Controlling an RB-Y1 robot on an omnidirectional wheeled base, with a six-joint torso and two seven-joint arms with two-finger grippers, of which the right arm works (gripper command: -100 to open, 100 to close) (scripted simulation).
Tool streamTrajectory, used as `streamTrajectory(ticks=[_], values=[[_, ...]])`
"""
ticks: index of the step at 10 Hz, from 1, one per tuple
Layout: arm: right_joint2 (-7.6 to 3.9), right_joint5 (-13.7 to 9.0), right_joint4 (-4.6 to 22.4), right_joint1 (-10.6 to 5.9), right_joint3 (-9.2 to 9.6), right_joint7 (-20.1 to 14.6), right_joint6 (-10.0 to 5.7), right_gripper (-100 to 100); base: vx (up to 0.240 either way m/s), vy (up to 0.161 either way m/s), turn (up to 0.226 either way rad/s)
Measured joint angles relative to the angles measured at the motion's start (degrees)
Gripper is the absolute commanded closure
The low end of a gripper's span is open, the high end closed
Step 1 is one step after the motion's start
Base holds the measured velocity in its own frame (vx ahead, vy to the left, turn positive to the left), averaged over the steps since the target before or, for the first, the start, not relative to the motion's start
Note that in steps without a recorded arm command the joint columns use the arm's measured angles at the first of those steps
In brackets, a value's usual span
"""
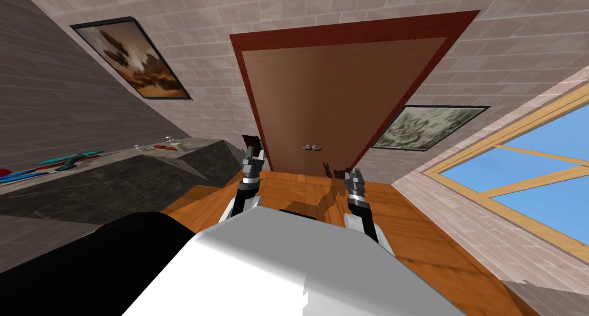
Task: Pull the door open
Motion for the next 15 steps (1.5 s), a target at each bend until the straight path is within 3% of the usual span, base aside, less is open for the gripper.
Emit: streamTrajectory(ticks=[15], values=[[-2.49, 2.4, 23.1, -7.99, -1.92, -2.7, -6.99, -100, 0.099, 0.015, 0.031]])
